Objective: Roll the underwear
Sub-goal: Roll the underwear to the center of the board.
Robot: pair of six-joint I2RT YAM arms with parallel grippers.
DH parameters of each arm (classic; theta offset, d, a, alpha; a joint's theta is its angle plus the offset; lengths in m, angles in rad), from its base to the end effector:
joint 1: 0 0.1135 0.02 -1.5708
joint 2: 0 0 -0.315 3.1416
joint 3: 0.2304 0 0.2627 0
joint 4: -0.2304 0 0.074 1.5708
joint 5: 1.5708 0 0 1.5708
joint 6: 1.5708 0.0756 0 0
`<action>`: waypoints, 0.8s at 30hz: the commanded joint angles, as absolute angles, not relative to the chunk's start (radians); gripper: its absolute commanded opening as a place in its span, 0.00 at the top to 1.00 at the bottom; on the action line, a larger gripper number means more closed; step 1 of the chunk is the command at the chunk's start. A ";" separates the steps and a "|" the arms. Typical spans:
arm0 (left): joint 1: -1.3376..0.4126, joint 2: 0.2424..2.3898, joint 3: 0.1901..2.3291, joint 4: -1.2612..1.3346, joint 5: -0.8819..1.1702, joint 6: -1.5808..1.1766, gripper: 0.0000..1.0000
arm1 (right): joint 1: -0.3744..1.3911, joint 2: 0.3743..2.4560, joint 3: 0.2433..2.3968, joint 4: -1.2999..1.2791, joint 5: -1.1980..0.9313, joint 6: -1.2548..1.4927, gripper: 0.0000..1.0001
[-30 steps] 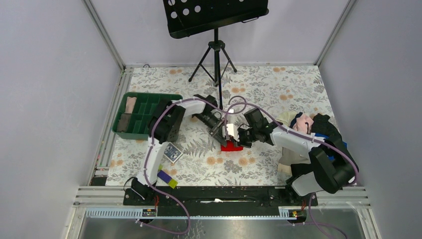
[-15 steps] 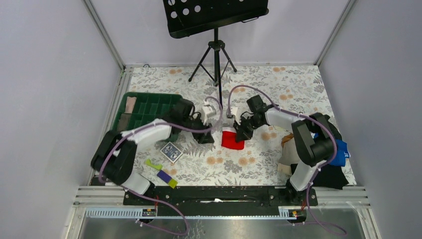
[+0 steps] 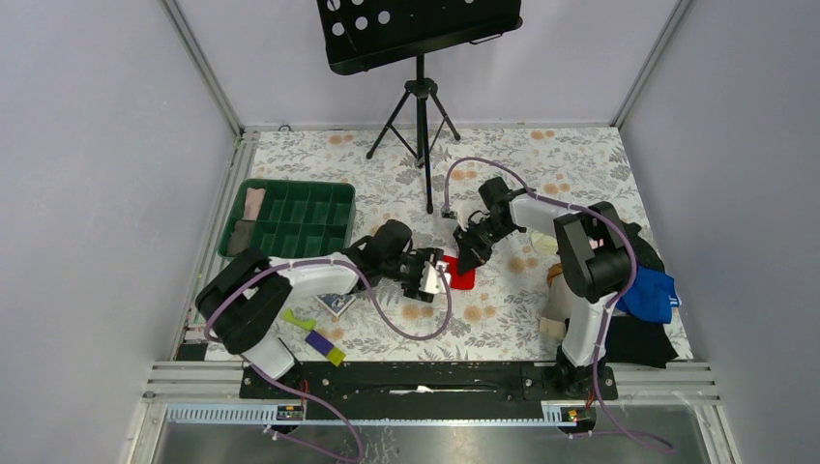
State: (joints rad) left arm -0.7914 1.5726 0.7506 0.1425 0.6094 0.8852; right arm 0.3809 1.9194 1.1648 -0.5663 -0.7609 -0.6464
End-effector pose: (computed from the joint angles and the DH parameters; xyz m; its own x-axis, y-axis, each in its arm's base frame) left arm 0.2113 -0.2754 0.1965 0.4141 0.4840 -0.7709 0.9093 -0.1816 0.3744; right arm 0.3398 0.1922 0.1533 -0.4605 -0.6543 -0.5998 -0.8831 0.2691 0.3844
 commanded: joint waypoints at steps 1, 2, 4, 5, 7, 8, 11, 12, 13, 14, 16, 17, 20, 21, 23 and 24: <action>-0.827 1.628 0.813 0.241 0.627 1.076 0.34 | 0.363 2.001 1.146 -0.583 -0.608 -0.670 0.95; -0.834 1.642 0.816 0.249 0.612 1.081 0.34 | 0.361 2.003 1.148 -0.584 -0.606 -0.665 0.95; -0.853 1.673 0.803 0.305 0.555 1.093 0.36 | 0.355 2.004 1.150 -0.583 -0.611 -0.660 0.94; -0.863 1.685 0.790 0.346 0.524 1.092 0.36 | 0.354 2.005 1.150 -0.581 -0.611 -0.658 0.94; -0.873 1.713 0.781 0.351 0.495 1.127 0.38 | 0.352 2.009 1.153 -0.581 -0.611 -0.652 0.94; -0.879 1.727 0.784 0.340 0.481 1.137 0.39 | 0.351 2.009 1.155 -0.582 -0.612 -0.647 0.94; -0.886 1.757 0.801 0.291 0.453 1.156 0.46 | 0.348 2.014 1.158 -0.582 -0.612 -0.640 0.93; -0.887 1.765 0.805 0.277 0.446 1.162 0.49 | 0.347 2.014 1.159 -0.583 -0.613 -0.637 0.93; -0.888 1.772 0.809 0.267 0.438 1.166 0.52 | 0.347 2.016 1.161 -0.583 -0.614 -0.636 0.93; -0.888 1.781 0.813 0.257 0.431 1.169 0.56 | 0.347 2.018 1.161 -0.585 -0.615 -0.632 0.93; -0.889 1.800 0.824 0.235 0.415 1.170 0.66 | 0.346 2.022 1.166 -0.589 -0.617 -0.631 0.92; -0.890 1.809 0.830 0.220 0.413 1.173 0.72 | 0.345 2.026 1.172 -0.593 -0.617 -0.631 0.92; -0.888 1.835 0.870 0.117 0.423 1.177 0.87 | 0.342 2.030 1.191 -0.613 -0.619 -0.630 0.80; -0.888 1.840 0.888 0.074 0.432 1.163 0.91 | 0.338 2.021 1.202 -0.628 -0.623 -0.628 0.73; -0.887 1.847 0.941 -0.021 0.442 1.108 0.96 | 0.305 1.970 1.246 -0.692 -0.688 -0.657 0.58; -0.885 1.846 0.970 -0.062 0.441 1.061 0.97 | 0.275 1.925 1.273 -0.710 -0.748 -0.676 0.49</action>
State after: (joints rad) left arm -0.8894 1.7988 0.8856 0.1436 0.4622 1.1469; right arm 0.3389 1.9663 1.2190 -0.6365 -0.7971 -0.5934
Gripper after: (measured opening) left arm 0.094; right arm 0.393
